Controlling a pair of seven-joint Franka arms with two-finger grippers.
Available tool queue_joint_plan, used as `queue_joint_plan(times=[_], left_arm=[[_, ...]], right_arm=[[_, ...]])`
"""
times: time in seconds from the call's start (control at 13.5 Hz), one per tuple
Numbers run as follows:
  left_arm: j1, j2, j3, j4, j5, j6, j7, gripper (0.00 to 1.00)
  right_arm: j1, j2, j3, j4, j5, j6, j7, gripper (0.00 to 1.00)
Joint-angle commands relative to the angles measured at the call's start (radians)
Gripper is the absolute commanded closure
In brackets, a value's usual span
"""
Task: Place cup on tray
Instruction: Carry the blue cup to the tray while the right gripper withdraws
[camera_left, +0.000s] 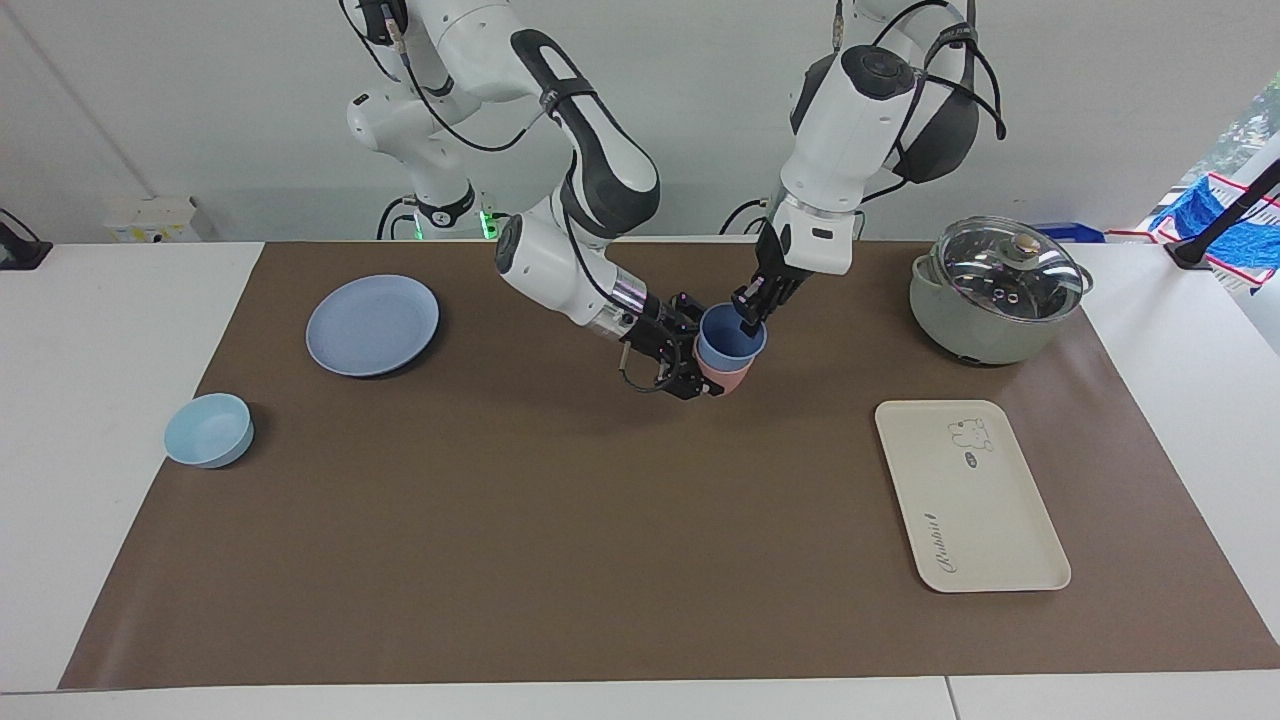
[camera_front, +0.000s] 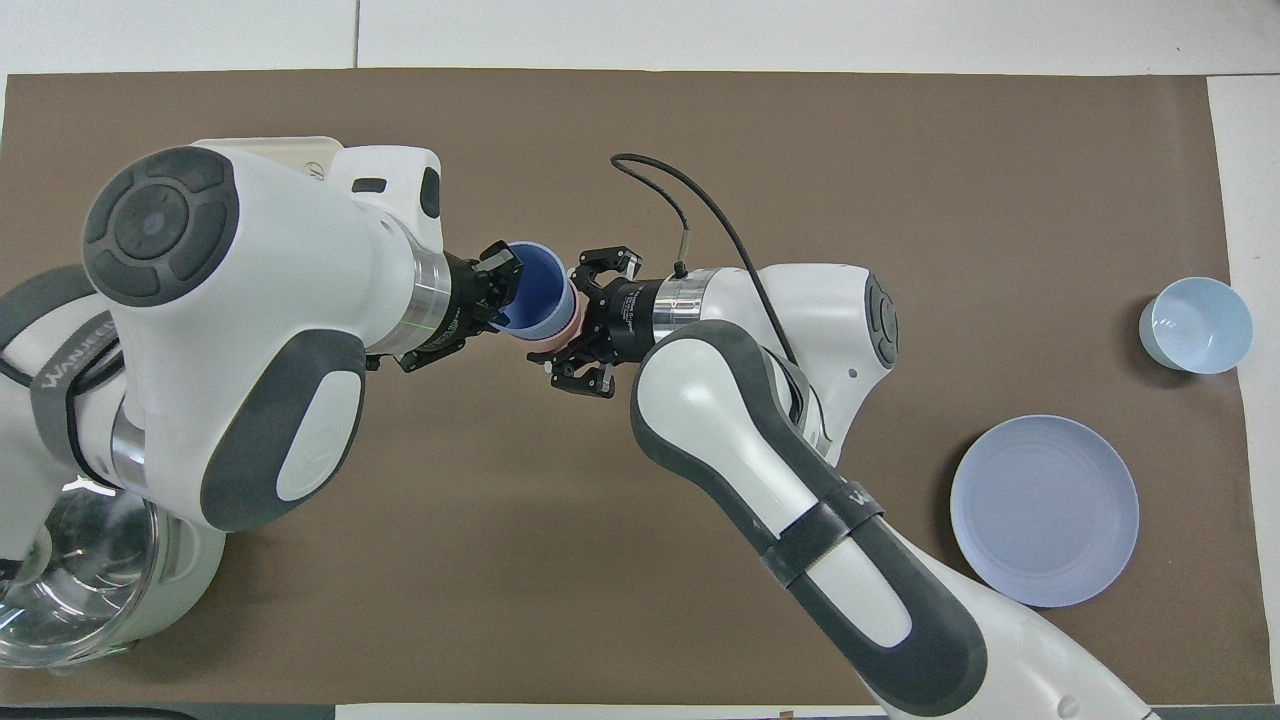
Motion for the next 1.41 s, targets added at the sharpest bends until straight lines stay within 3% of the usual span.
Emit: queue_joint_plan(times=[0.0, 0.37, 0.52, 0.74, 0.89, 1.04, 1.34], left_arm=[[0.004, -0.026, 0.010, 0.024, -0.052, -0.011, -0.015, 1.00], [0.138, -0.036, 0.019, 0.162, -0.112, -0.160, 0.027, 1.00], [0.206, -0.060, 0.025, 0.140, -0.109, -0.169, 0.159, 1.00], [0.362, -0.118, 0.028, -0.017, -0.103, -0.138, 0.474, 1.00], [0.438, -0.111, 0.028, -0.099, -0.096, -0.039, 0.624, 1.00], [0.485, -0.076, 0.028, -0.185, -0.096, 0.137, 0.727, 1.00], [0.512, 0.067, 0.028, -0.190, 0.009, 0.312, 0.808, 1.00]], right_arm=[[0.007, -0.031, 0.002, -0.031, 0.023, 0.015, -0.001, 1.00], [0.005, -0.031, 0.002, -0.031, 0.023, 0.014, -0.001, 1.00], [-0.002, -0.031, 0.002, -0.031, 0.023, 0.009, -0.006, 1.00], [-0.054, -0.033, 0.001, -0.031, 0.021, -0.037, -0.033, 1.00], [-0.102, -0.037, 0.001, -0.031, 0.019, -0.089, -0.079, 1.00], [-0.159, -0.039, -0.001, -0.031, 0.010, -0.147, -0.136, 1.00], [-0.346, -0.050, -0.004, -0.031, -0.087, -0.357, -0.302, 1.00]])
